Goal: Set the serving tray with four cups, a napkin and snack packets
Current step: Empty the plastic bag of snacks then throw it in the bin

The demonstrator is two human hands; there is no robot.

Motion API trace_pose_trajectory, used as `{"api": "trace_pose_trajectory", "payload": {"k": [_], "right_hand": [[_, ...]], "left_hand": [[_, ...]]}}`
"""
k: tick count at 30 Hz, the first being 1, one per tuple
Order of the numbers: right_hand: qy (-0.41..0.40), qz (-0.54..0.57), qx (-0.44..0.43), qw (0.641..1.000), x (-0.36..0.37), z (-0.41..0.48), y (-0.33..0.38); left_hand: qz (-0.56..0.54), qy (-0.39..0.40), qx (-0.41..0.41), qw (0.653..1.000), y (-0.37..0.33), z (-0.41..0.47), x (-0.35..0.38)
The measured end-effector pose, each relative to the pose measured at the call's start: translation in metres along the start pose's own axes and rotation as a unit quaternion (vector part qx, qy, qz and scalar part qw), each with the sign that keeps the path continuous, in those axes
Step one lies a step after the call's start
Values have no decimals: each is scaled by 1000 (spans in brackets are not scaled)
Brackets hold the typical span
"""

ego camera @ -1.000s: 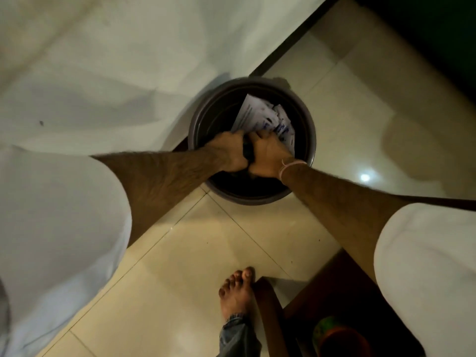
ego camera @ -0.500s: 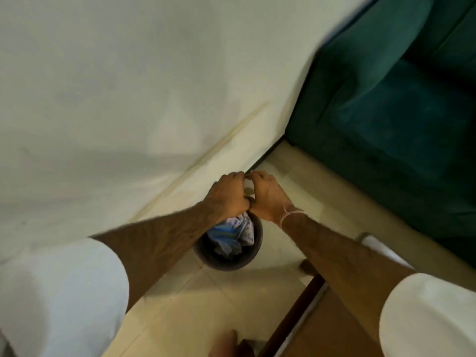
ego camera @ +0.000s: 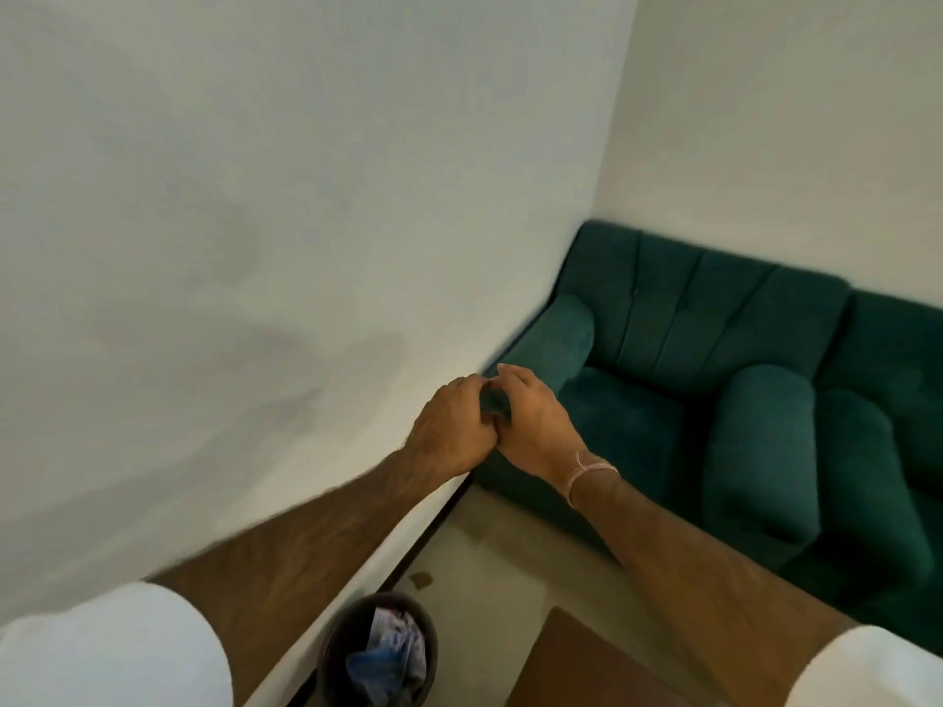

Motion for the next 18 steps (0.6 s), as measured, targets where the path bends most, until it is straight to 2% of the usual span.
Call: {"api": "trace_pose_trajectory", "payload": {"k": [6,11,14,18], "right_hand": [[-85,-16,-7,996,-193,-89,5],[-128,-43,-5,991,-332,-188,-14],[-138,-53,4,989,-394,-249,-34],[-149,-78,58,984,-456,-327,-81]], "left_hand": [[-17,-49,70,996,-185,-35,-49],[-32,-63,137,988,-341,-88,-59],[-36,-59,161,984,-421,-117,-49],[-34,-25,194,980,-512,-145,-17]]}}
Point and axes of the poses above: each hand's wrist, its own z-axis towards the middle knuckle, its own x-axis out of the palm, y = z × x, the point moved 9 cm from there along z, towards the middle knuckle, and after that the axes turned 4 degrees about y, right-handed, at the moved point
